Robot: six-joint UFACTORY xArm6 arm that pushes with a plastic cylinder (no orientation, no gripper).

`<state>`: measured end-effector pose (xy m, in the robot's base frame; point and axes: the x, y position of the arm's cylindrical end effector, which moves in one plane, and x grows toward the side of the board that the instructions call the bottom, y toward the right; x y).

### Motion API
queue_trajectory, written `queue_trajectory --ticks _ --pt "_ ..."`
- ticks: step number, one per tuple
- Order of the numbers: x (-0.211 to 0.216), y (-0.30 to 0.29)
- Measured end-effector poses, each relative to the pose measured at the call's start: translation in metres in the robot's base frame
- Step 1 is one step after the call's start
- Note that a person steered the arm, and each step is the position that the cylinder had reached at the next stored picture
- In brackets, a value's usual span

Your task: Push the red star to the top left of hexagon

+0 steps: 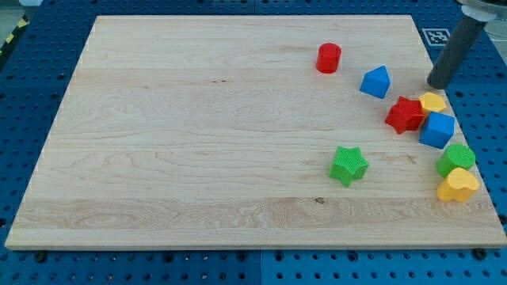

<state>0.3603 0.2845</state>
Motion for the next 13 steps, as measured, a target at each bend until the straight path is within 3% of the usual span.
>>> queue_trajectory --ticks 2,4,5,7,9,11,13 --pt "-0.087 -0.084" --pt "-0.074 -0.226" --pt "-0.021 -0.235" --pt "0.099 -0.170" --pt "0.107 -0.078" --pt "0.098 -0.082" --pt "0.059 -0.100"
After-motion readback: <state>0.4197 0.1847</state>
